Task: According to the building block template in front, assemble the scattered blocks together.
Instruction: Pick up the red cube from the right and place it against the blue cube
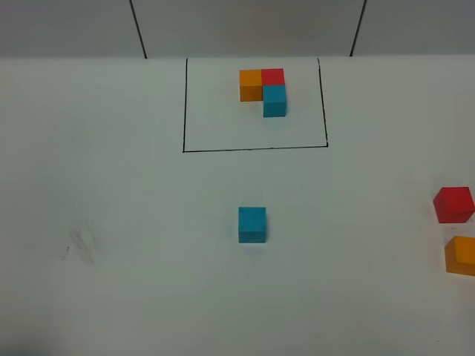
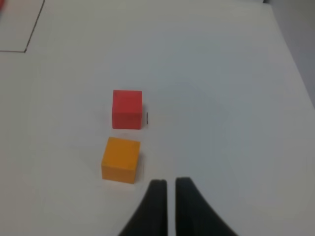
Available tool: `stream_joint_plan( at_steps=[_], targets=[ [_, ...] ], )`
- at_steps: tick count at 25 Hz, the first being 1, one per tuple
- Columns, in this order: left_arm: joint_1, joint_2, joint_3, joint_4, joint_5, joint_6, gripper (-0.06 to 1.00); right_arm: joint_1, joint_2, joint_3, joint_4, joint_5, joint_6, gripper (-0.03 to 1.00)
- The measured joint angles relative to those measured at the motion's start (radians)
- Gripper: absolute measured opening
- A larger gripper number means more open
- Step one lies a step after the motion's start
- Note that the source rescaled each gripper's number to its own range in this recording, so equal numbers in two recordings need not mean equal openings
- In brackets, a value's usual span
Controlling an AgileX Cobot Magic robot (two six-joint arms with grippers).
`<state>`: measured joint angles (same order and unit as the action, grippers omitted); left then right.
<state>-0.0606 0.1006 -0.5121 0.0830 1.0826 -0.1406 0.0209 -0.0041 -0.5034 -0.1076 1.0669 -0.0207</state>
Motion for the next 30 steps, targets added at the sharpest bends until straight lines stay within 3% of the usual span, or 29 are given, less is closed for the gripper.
stream_joint_plan(
  at_steps=[7, 30],
  targets=[
    [0.000, -0.106, 0.002, -0.014, 0.001, 0.022, 0.00, 0.000, 0.000, 0.000, 0.000, 0.000, 0.000, 0.00],
    [0.000, -0.106, 0.005, -0.016, 0.001, 0.029, 0.00, 0.000, 0.000, 0.000, 0.000, 0.000, 0.000, 0.00]
  ],
)
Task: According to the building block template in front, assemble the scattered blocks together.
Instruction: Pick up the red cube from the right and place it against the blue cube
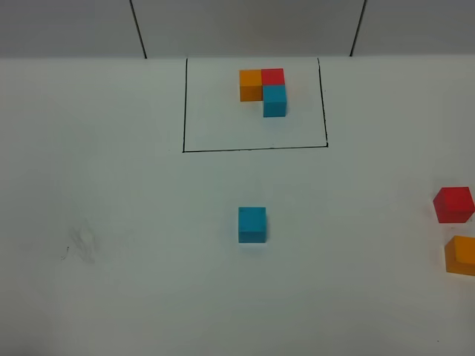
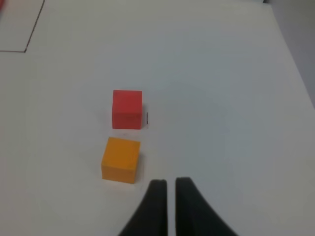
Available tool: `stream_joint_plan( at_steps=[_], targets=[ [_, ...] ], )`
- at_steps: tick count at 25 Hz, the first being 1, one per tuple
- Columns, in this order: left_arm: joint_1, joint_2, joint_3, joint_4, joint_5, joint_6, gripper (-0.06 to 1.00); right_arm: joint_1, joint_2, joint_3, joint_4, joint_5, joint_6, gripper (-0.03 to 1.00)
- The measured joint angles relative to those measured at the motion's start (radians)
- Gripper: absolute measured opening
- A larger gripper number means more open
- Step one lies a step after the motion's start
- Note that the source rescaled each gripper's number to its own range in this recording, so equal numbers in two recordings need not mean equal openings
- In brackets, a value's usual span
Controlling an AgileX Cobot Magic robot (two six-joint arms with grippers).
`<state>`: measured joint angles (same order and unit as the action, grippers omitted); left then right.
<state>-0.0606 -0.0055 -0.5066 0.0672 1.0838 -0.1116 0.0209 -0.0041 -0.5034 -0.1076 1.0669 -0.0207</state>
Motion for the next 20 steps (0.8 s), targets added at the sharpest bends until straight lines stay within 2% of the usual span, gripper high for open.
stream_joint_plan(
  at_steps=[20],
  targets=[
    [0.000, 0.000, 0.000, -0.002, 0.000, 0.001, 0.00, 0.000, 0.000, 0.000, 0.000, 0.000, 0.000, 0.00]
  ],
)
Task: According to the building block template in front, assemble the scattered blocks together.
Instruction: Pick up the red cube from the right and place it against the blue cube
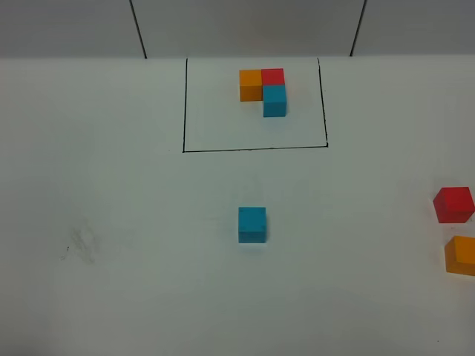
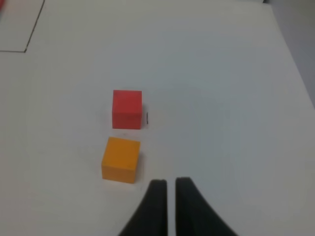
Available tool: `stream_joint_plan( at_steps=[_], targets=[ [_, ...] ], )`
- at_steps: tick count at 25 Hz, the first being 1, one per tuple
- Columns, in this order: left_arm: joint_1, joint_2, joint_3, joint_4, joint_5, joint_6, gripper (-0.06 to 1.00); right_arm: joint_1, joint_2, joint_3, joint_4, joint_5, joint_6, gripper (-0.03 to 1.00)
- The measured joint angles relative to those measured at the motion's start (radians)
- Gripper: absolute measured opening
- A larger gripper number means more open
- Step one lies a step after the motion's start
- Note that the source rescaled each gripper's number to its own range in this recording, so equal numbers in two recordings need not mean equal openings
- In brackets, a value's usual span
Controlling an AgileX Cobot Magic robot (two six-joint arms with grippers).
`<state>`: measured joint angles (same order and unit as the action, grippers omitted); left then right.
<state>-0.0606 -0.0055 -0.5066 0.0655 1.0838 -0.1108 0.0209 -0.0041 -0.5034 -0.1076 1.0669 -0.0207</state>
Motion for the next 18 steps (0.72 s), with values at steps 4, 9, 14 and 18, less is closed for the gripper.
stream_joint_plan(
  at_steps=[4, 9, 14, 18],
  targets=[
    [0.000, 0.000, 0.000, 0.000, 0.000, 0.000, 0.00, 0.000, 0.000, 0.000, 0.000, 0.000, 0.000, 0.00],
    [0.000, 0.000, 0.000, 0.000, 0.000, 0.000, 0.00, 0.000, 0.000, 0.000, 0.000, 0.000, 0.000, 0.00],
    [0.000, 0.000, 0.000, 0.000, 0.000, 0.000, 0.00, 0.000, 0.000, 0.000, 0.000, 0.000, 0.000, 0.00],
    [0.000, 0.000, 0.000, 0.000, 0.000, 0.000, 0.00, 0.000, 0.000, 0.000, 0.000, 0.000, 0.000, 0.00]
  ],
)
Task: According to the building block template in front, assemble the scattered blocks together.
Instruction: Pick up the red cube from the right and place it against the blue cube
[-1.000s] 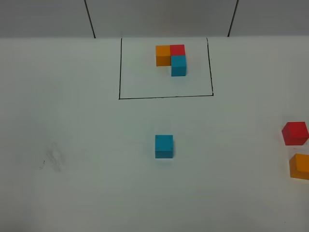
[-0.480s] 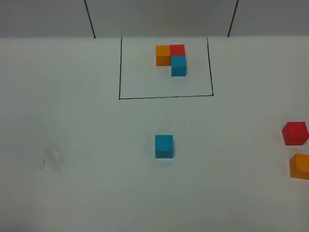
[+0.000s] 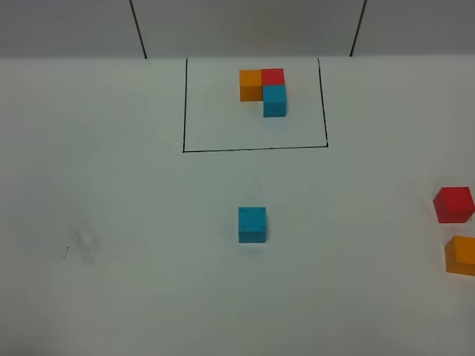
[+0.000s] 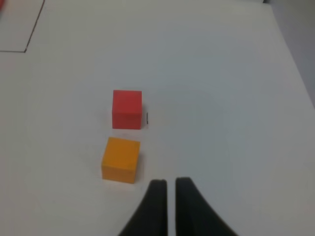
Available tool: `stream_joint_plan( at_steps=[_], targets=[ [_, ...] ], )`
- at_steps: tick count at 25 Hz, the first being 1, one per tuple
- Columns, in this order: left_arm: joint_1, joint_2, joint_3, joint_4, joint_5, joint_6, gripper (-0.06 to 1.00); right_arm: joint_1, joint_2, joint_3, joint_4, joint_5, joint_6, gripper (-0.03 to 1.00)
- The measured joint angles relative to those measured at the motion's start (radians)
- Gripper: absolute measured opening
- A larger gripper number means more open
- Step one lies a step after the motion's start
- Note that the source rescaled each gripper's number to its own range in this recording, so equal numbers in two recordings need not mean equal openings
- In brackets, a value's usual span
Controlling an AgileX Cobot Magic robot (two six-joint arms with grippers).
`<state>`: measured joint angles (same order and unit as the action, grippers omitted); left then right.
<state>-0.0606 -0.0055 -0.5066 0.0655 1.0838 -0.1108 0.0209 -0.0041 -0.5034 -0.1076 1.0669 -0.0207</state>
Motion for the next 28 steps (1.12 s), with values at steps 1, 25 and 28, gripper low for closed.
stream_joint_plan(
  at_steps=[1, 25, 28],
  targets=[
    [0.000, 0.000, 0.000, 0.000, 0.000, 0.000, 0.00, 0.000, 0.000, 0.000, 0.000, 0.000, 0.000, 0.00],
    [0.000, 0.000, 0.000, 0.000, 0.000, 0.000, 0.00, 0.000, 0.000, 0.000, -0.026, 0.000, 0.021, 1.00],
    [0.000, 0.000, 0.000, 0.000, 0.000, 0.000, 0.00, 0.000, 0.024, -0.007, -0.026, 0.007, 0.026, 0.99]
  ],
)
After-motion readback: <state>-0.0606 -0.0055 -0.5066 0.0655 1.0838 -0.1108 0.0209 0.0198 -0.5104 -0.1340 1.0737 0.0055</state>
